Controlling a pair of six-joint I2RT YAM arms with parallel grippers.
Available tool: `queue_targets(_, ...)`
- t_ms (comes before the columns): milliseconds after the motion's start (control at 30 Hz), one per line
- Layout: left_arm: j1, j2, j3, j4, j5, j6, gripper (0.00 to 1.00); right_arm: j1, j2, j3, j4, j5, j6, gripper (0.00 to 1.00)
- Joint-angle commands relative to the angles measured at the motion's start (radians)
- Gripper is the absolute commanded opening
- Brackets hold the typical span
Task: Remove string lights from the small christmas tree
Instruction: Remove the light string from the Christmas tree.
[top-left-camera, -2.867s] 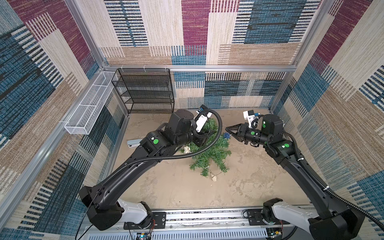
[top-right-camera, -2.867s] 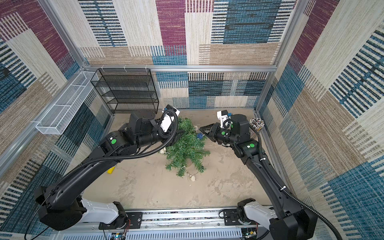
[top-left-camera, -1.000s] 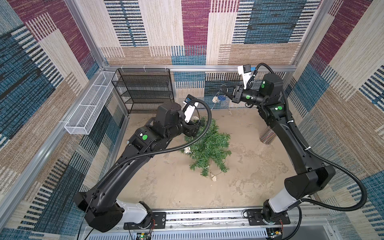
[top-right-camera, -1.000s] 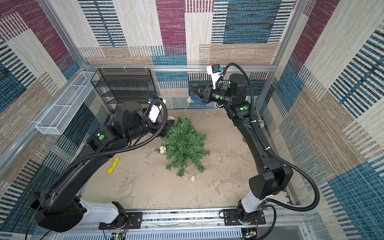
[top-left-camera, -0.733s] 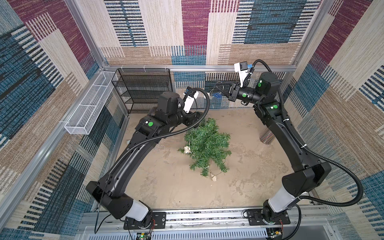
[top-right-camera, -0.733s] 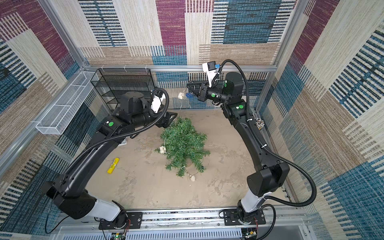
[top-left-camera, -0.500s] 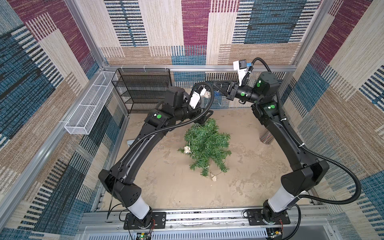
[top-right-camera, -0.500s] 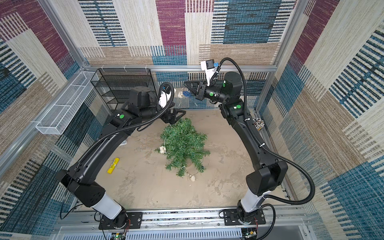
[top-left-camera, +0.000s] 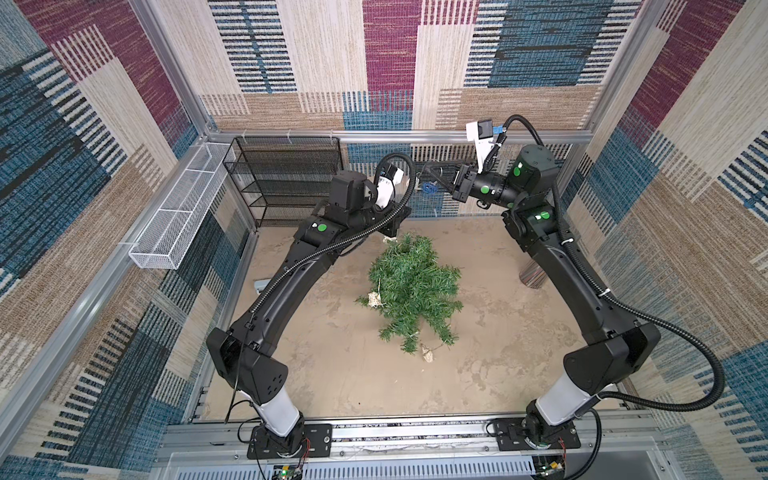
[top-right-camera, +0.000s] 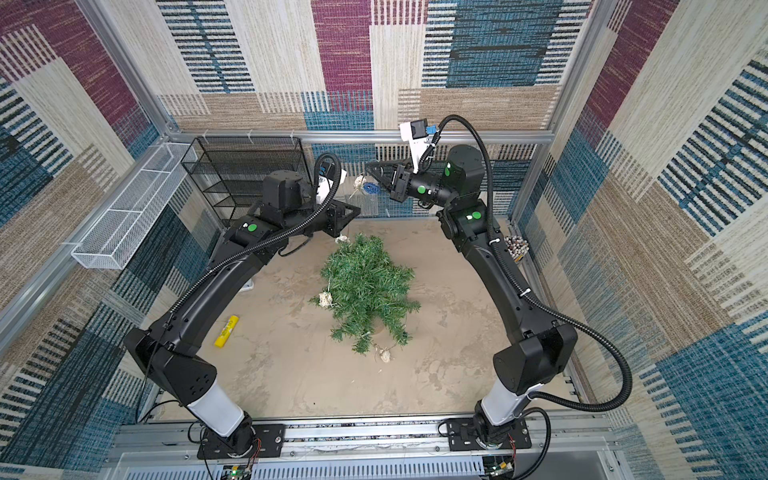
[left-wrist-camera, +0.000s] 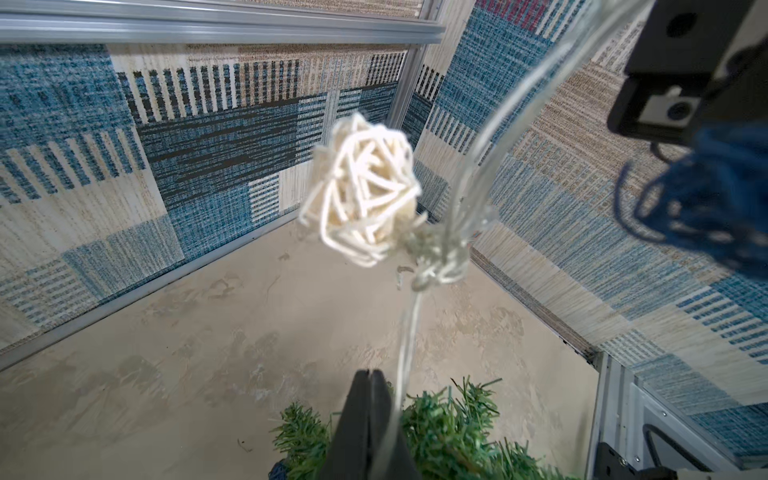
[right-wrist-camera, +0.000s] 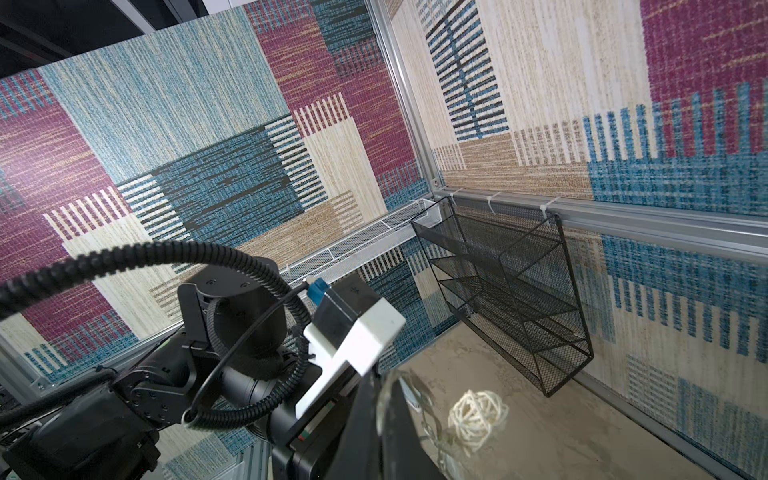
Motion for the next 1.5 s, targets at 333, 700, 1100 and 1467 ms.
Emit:
queue_targets(333,0.075,-0.17,-0.095,-0.077,-0.321,-0.05,0.0,-0.038,-0.141,-0.179,-0.095,0.092,-0.116,0.81)
queue_targets(700,0.093,-0.335,-0.171,-0.175,-0.41,-0.01,0.0,-0.059,-0.247,-0.307,-0.211,0.143,-0.206,0.82)
queue_targets(1100,0.092,-0.473,-0.19,-0.303,-0.272,-0.032,0.0,-0.053,-0.332,-0.38,-0.228,0.172,-0.243,0.83)
queue_targets(1467,0.092,-0.561,-0.233,-0.336,-0.137,-0.061,0.0,-0.056,-0.404,-0.418,-0.258,0.197,-0.285,0.84)
